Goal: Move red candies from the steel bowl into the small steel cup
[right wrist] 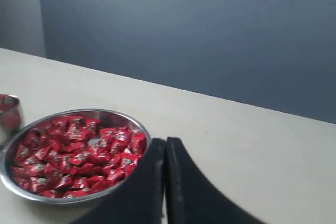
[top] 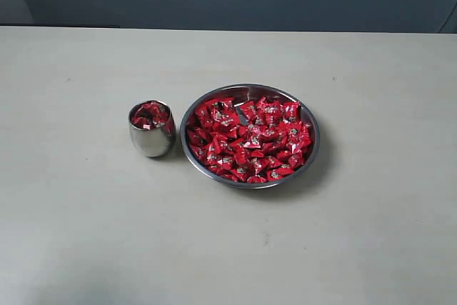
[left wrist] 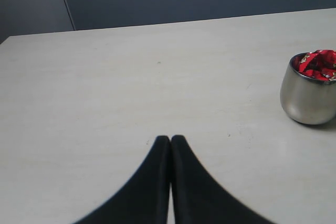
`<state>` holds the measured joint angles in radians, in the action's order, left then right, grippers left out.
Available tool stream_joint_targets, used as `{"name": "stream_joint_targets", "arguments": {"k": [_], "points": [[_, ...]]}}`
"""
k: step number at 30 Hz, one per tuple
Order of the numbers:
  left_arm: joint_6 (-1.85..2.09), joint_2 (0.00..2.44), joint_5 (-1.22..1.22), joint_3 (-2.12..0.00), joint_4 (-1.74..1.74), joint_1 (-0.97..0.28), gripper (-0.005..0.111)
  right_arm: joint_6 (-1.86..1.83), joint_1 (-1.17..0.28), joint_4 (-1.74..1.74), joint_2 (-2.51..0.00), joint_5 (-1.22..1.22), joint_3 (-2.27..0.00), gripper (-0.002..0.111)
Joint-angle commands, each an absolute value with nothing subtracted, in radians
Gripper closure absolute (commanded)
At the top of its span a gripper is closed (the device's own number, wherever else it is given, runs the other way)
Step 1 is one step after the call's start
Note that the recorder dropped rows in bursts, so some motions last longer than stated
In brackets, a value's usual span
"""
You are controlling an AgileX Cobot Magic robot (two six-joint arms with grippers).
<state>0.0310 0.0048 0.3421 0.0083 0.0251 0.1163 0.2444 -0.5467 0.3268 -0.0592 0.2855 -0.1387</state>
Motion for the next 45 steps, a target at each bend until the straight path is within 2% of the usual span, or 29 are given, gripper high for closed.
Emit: {"name": "stream_joint_targets", "arguments": {"k": [1, 6, 8, 16, 23, 45], "points": [[0.029, 0.0, 0.337, 0.0, 0.027, 0.108, 0.106, 0.246, -0.382, 0.306, 0.0, 0.233, -0.05, 0.108], [0.029, 0.0, 0.337, 0.0, 0.027, 0.108, 0.106, 0.246, -0.157, 0.302, 0.0, 0.238, 0.0, 0.108], [0.029, 0.0, 0.337, 0.0, 0.027, 0.108, 0.106, 0.246, -0.112, 0.302, 0.0, 0.252, 0.0, 0.108], [0.029, 0.0, 0.337, 0.0, 0.027, 0.108, 0.106, 0.235, -0.105, 0.275, 0.0, 0.317, 0.0, 0.108], [0.029, 0.0, 0.337, 0.0, 0.027, 0.108, 0.106, -0.066, -0.089, 0.023, 0.0, 0.298, 0.0, 0.108], [0.029, 0.0, 0.337, 0.0, 0.027, 0.108, 0.106, -0.044, -0.047, 0.016, 0.0, 0.304, 0.0, 0.108]]}}
